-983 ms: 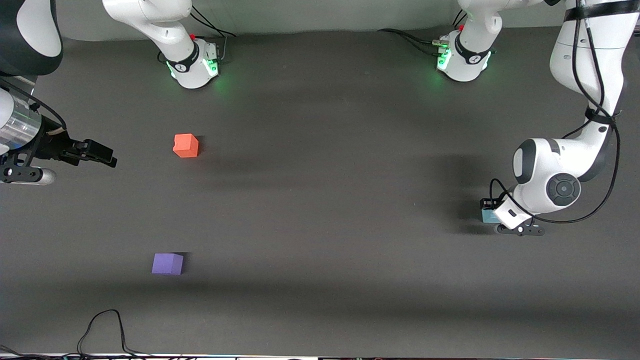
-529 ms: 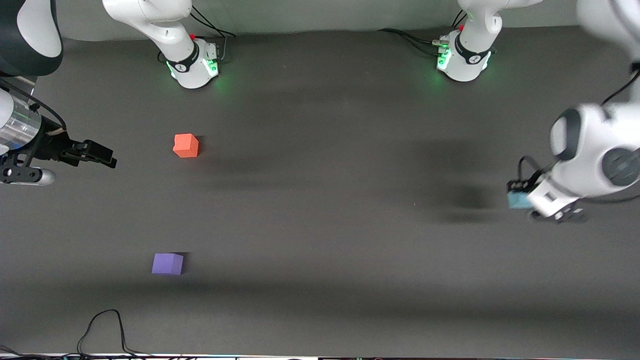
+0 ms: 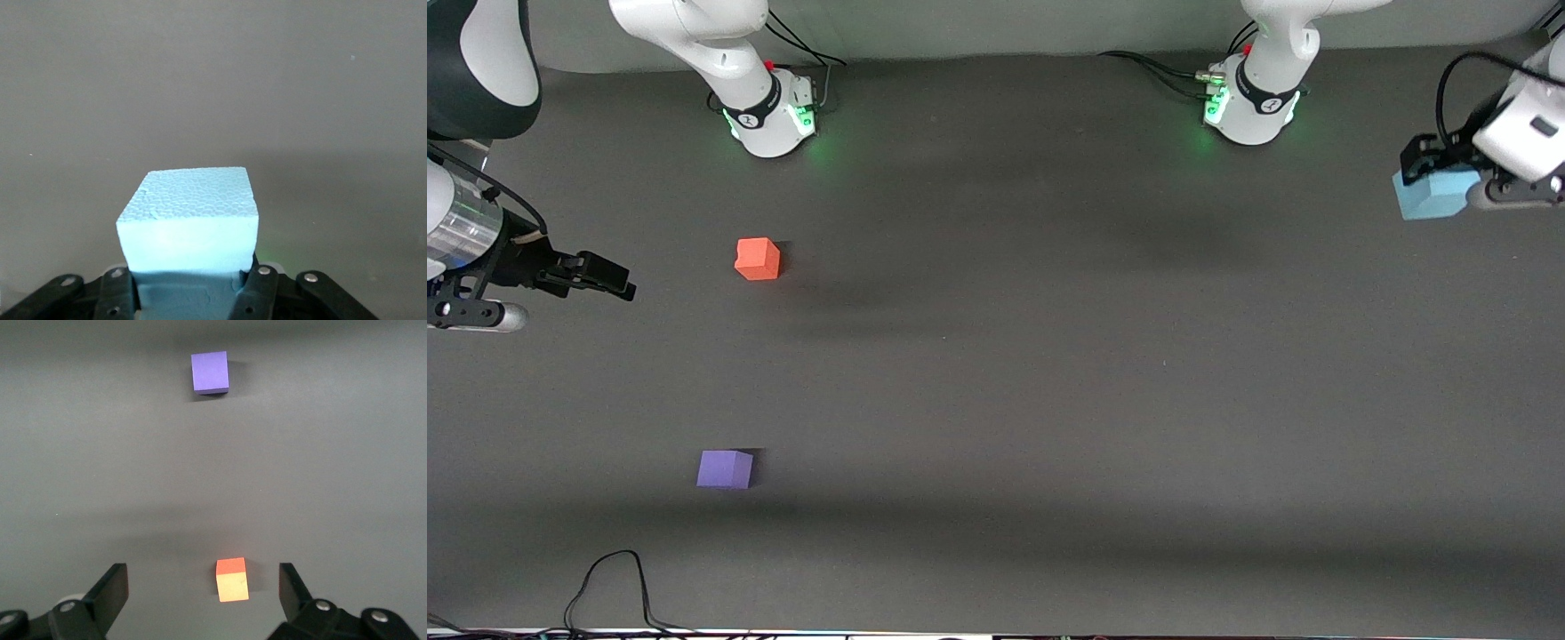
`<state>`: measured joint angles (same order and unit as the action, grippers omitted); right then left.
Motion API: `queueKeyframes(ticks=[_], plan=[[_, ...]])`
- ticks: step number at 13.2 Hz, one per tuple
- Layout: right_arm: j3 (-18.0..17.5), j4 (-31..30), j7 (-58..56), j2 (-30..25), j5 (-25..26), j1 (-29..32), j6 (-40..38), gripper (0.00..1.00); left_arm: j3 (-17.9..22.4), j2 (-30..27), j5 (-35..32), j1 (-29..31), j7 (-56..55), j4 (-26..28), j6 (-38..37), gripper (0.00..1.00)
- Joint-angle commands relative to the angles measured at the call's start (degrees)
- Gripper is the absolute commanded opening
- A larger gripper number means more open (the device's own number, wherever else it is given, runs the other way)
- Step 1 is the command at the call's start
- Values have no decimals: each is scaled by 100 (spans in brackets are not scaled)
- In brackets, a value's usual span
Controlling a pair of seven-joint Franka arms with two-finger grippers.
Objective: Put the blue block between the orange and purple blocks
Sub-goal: 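Carry the blue cube with the left gripper toward the table middle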
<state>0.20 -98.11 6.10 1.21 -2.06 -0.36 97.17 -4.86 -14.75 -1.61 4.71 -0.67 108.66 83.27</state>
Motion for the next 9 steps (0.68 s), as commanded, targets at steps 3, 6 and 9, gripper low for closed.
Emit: queueKeyframes(ticks=[3, 6, 9], plan=[[41, -68, -82, -7, -93, -25, 127, 100, -1197, 594, 660, -190, -1798, -468, 22, 28], [41, -68, -82, -6, -93, -25, 127, 100, -2577, 1726, 689, -269, -4144, -1528, 295, 29], [41, -68, -74, -6, -93, -25, 127, 100, -3170, 3255, 252, -1064, -6167, -2619, 891, 29]])
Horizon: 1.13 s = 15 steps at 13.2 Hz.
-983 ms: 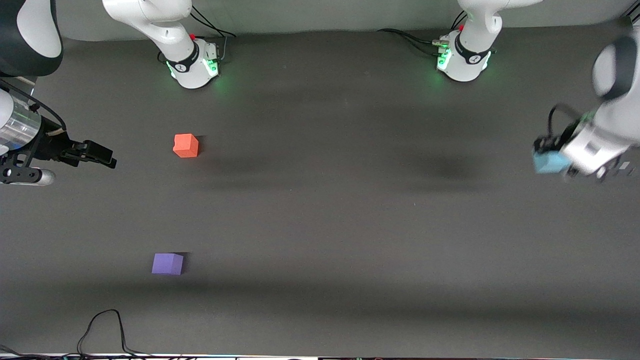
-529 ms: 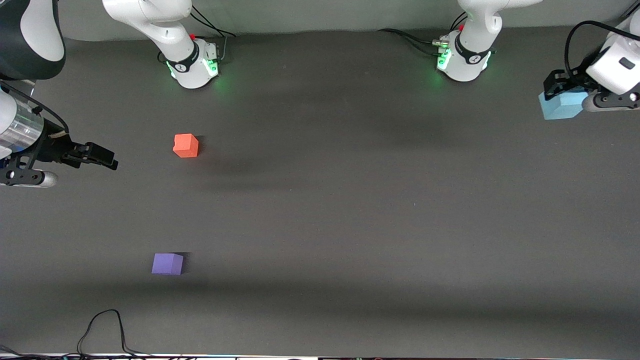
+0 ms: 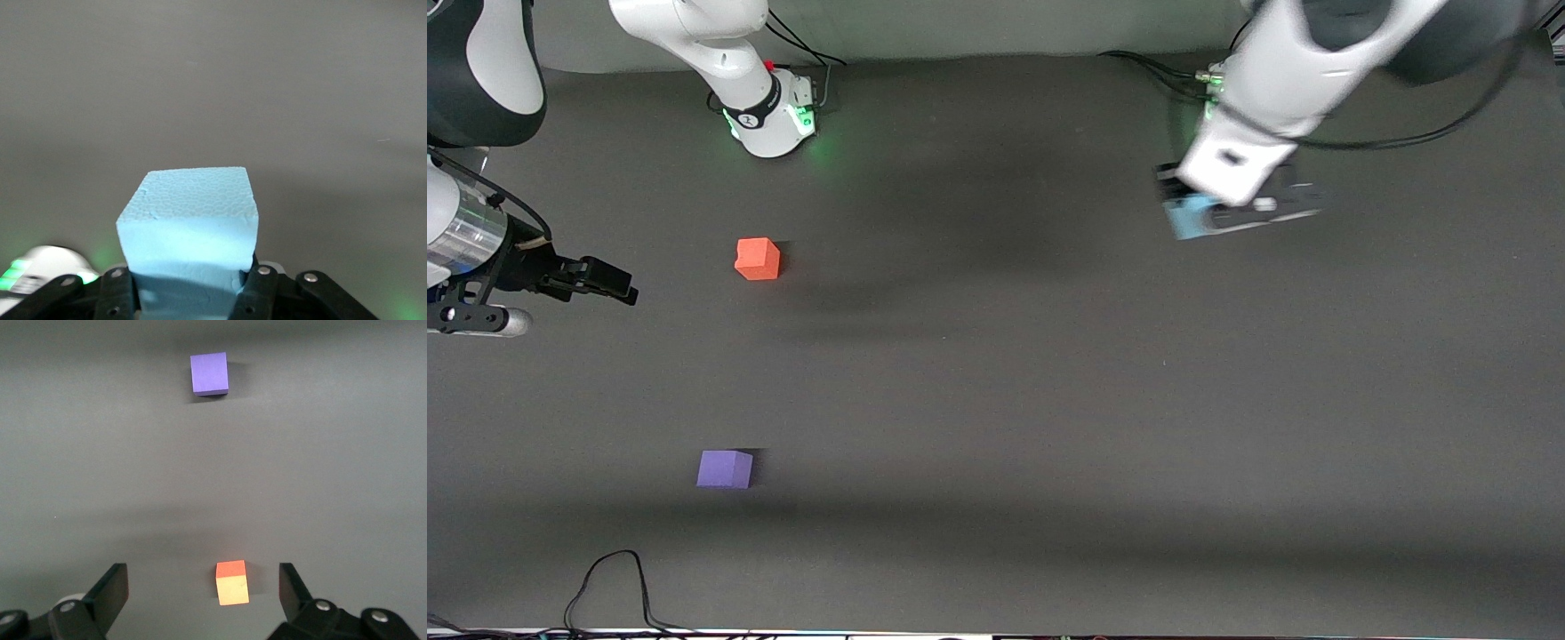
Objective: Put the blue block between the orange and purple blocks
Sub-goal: 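Carry the blue cube with the left gripper toward the table middle, then lower the blue cube and open the left gripper while the right gripper approaches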
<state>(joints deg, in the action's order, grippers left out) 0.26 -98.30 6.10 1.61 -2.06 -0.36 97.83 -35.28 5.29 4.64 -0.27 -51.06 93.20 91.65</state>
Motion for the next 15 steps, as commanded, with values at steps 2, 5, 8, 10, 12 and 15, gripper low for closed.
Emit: queueKeyframes(ticks=[2, 5, 8, 10, 12, 15], plan=[[26, -41, -74, -47, -93, -25, 61, 100, -84, 2148, -989, -1533, -1887, -1530, 431, 29], [35, -40, -82, -20, -93, -25, 70, 100, -58, 3090, -1579, -2230, -2048, -1682, 1151, 29], [26, -40, -74, -12, -93, -25, 96, 100, 187, 3846, -2335, -2722, -2232, -1665, 1715, 30], [9, -41, -65, 102, -93, -25, 140, 100, 678, 4163, -2371, -3169, -2250, -1630, 2346, 30], [-148, -32, -56, 173, -84, -43, 245, 100, 1153, 4506, -2363, -3653, -2250, -1629, 2839, 30], [-237, -32, 32, 217, -75, -34, 315, 100, 1480, 4691, -2354, -3971, -2312, -1577, 3192, 31]])
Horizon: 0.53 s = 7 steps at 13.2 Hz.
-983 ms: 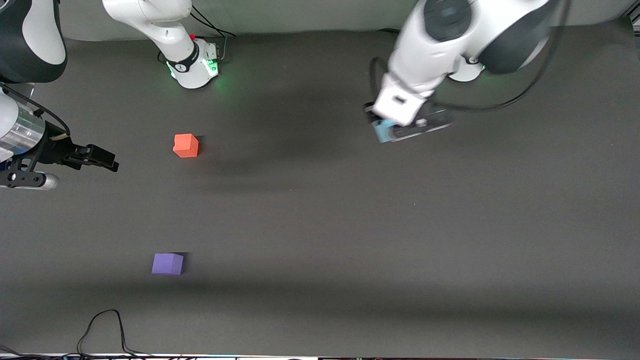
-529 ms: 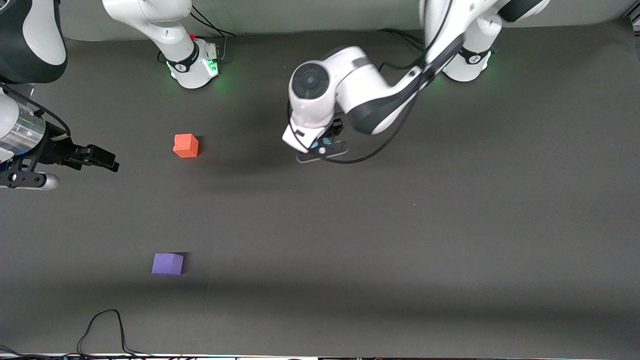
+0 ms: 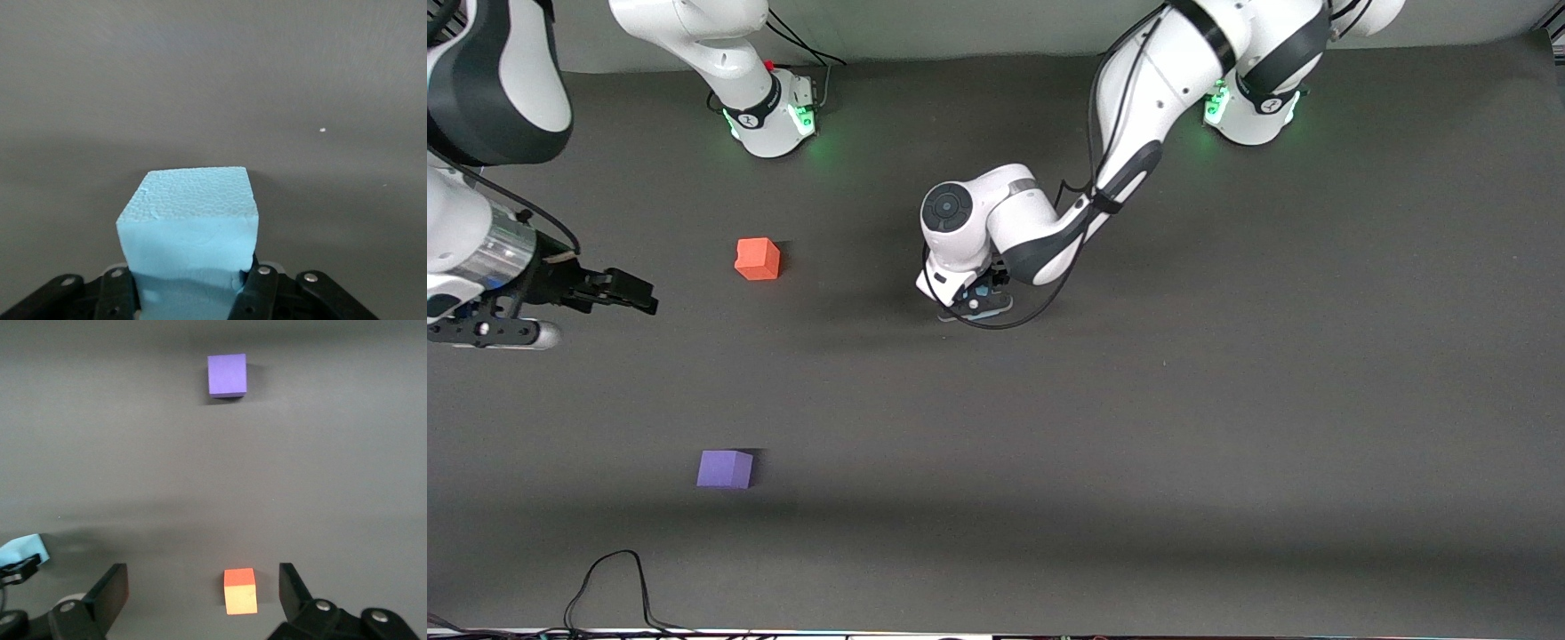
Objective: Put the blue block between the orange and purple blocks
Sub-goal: 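Lower the blue cube and open the left gripper while the right gripper approaches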
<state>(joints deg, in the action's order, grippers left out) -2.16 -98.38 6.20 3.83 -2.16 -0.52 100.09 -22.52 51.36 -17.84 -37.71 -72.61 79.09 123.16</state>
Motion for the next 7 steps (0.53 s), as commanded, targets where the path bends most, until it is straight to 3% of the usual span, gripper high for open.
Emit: queueKeyframes(ticks=[1, 2, 4, 7], plan=[[-13, -32, 21, 13, -65, -27, 98, 100, 205, 94, -97, -246, -166, -165, 42, 60], [-39, -32, 30, 13, -74, -27, 107, 100, 205, 68, -97, -246, -270, -165, 33, 100], [-153, -32, 30, 22, -74, -27, 125, 100, 205, -116, -115, -202, -359, -183, -133, 100], [-224, -14, 39, 153, -65, -27, 160, 100, 83, -923, -18, 262, -245, -174, -1185, 100]])
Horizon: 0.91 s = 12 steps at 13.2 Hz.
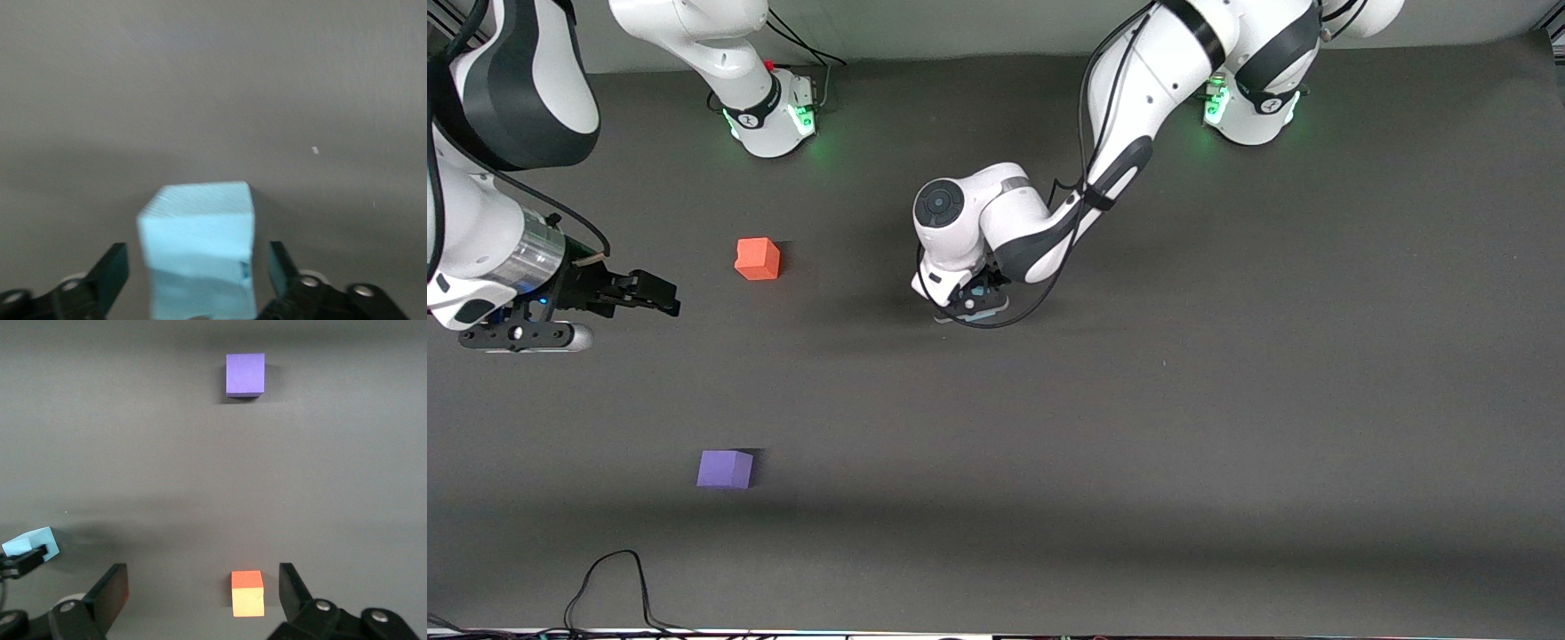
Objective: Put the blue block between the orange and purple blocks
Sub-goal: 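Lower the blue cube and open the left gripper while the right gripper approaches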
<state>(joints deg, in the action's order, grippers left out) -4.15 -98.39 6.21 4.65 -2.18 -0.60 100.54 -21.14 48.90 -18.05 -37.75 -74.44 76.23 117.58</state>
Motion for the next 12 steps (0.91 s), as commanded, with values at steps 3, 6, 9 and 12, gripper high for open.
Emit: queueKeyframes(ticks=[3, 6, 9, 12], plan=[[-489, -22, 257, 79, -64, -19, 106, 100, -443, -1967, 633, 1292, 857, 375, -1594, 100], [-1655, -14, 1197, 254, -64, -19, 211, 100, -453, -3216, 1119, 2549, 2499, 629, -2597, 100], [-2633, -40, 1670, 492, -20, -28, 589, 100, -409, -3816, 1093, 3850, 3783, 945, -3135, 100], [-3249, -258, 2443, 1035, 242, -159, 1290, 100, 184, -4745, 1172, 4567, 5355, 2242, -2874, 100]])
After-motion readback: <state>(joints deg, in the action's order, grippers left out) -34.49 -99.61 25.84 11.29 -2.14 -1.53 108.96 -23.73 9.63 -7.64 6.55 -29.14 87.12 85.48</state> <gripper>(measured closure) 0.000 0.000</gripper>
